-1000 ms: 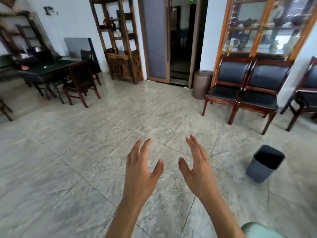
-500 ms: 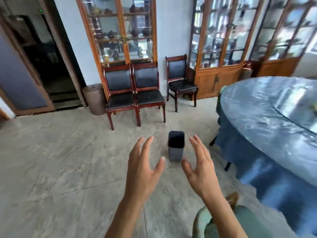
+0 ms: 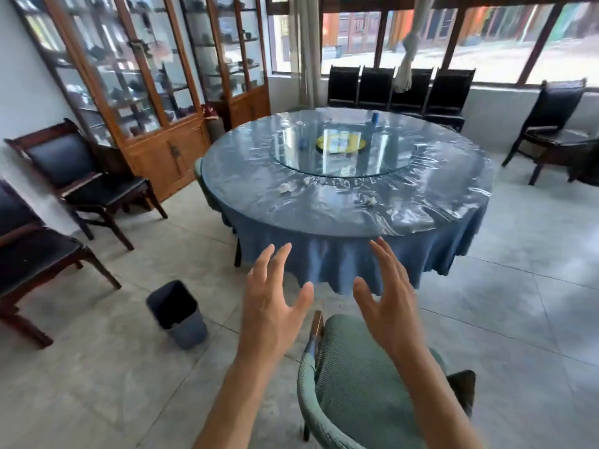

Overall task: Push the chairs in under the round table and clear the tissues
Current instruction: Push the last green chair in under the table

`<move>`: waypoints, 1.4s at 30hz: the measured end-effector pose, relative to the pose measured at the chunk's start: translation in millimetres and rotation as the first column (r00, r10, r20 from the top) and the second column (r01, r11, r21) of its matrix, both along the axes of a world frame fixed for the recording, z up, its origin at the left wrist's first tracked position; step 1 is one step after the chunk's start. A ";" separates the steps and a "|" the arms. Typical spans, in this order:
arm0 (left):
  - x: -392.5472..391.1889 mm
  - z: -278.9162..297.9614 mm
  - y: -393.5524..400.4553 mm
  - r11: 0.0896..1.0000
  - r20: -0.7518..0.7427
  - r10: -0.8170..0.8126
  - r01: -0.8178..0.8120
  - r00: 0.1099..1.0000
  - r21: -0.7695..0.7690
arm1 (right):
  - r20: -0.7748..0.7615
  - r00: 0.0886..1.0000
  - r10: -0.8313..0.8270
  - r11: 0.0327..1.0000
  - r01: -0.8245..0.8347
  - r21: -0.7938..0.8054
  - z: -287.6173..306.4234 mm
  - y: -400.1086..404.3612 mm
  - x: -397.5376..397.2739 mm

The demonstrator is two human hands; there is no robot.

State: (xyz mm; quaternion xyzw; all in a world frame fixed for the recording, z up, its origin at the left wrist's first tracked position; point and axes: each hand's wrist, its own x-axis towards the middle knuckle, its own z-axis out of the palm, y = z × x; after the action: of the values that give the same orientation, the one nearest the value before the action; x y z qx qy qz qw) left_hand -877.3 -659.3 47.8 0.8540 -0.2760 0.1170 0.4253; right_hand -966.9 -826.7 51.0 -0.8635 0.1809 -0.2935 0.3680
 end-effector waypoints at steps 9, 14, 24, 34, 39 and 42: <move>-25.7 -9.5 -71.4 0.949 -0.030 -0.315 0.314 0.949 -0.022 | -0.053 0.933 -0.356 0.935 0.355 -0.029 -3.3 -37.7 -75.8; -41.3 -25.0 -93.7 0.929 -0.092 -0.370 0.371 0.925 0.001 | -0.081 0.904 -0.421 0.907 0.421 -0.013 -16.6 -50.1 -97.1; -64.1 -137.9 -78.9 0.945 -0.458 -0.267 0.324 0.848 0.049 | -0.330 0.864 -0.379 0.877 0.449 0.168 -125.8 -38.4 -125.4; -115.4 -251.7 -33.0 0.888 -0.733 0.241 0.161 0.637 0.432 | -0.754 0.589 -0.291 0.610 0.721 0.328 -251.4 4.5 -167.8; -124.0 -265.2 -28.4 0.971 -0.924 0.222 0.015 0.313 0.238 | -0.654 0.692 -0.305 0.118 0.709 0.695 -280.0 17.4 -180.5; -122.6 -266.3 -31.8 0.985 -0.974 0.159 -0.096 0.159 0.145 | -0.582 0.737 -0.344 -0.171 0.560 0.810 -288.0 18.2 -175.0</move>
State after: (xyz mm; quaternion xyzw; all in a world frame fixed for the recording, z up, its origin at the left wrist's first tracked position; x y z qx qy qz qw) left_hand -999.9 -691.1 -218.5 0.7586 0.1319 -0.4312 0.4704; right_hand -1141.9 -808.5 -236.9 -0.2615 0.6496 -0.1261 0.7027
